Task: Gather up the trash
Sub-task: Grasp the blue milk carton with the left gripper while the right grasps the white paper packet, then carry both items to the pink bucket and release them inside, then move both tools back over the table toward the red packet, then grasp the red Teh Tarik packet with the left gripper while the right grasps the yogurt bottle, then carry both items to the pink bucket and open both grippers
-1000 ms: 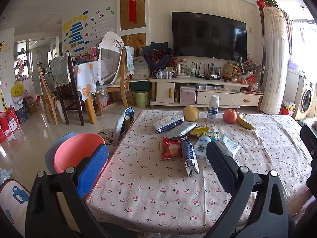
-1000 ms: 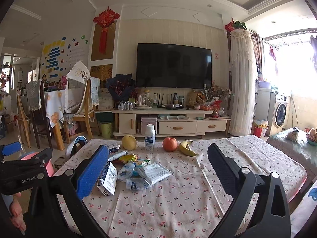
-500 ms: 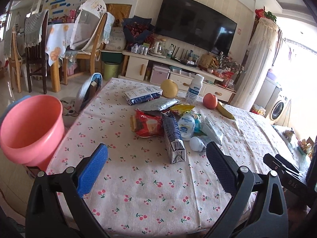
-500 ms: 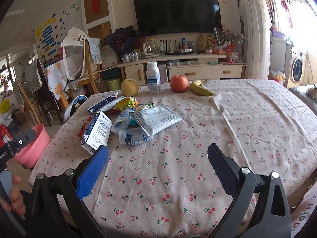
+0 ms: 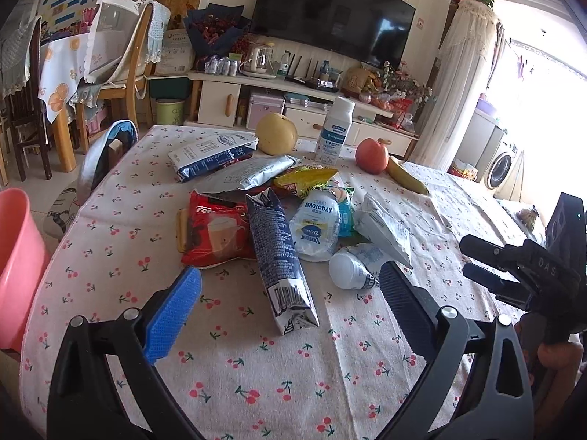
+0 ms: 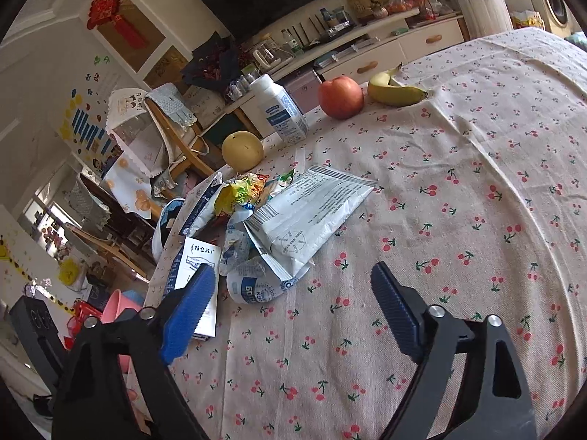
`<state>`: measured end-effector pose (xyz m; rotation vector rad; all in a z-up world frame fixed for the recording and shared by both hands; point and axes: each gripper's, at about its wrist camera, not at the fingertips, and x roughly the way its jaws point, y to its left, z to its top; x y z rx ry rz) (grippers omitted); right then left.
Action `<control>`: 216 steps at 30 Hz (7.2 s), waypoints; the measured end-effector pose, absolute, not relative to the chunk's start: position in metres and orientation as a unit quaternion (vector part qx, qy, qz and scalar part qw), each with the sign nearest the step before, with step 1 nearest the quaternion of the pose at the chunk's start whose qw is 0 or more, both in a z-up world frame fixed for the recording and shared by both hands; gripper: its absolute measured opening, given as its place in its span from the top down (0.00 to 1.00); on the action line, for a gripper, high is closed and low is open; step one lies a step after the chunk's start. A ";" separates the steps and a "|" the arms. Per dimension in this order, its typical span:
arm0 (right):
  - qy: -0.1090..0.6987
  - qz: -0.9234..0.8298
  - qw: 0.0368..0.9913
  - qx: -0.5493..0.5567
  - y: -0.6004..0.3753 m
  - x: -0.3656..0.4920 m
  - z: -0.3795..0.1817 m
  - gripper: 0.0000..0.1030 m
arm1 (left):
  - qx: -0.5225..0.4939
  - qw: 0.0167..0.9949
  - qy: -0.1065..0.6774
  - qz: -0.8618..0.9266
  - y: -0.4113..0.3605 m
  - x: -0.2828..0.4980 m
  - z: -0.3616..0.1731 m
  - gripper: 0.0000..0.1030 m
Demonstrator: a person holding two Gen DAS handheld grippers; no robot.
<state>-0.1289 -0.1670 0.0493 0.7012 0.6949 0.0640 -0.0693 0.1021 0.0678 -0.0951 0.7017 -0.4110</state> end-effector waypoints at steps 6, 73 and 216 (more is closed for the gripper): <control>0.348 0.052 0.841 0.411 -0.182 -0.085 0.029 0.22 | -0.040 0.906 0.368 -0.206 0.090 -0.041 0.054 0.18; 0.331 0.269 0.903 0.043 0.158 -0.044 0.148 0.71 | -0.272 0.928 0.253 -0.015 0.343 -0.039 0.099 0.69; 0.419 0.032 0.907 0.035 -0.061 -0.040 0.030 0.11 | -0.077 0.898 0.417 -0.114 0.169 0.031 0.033 0.40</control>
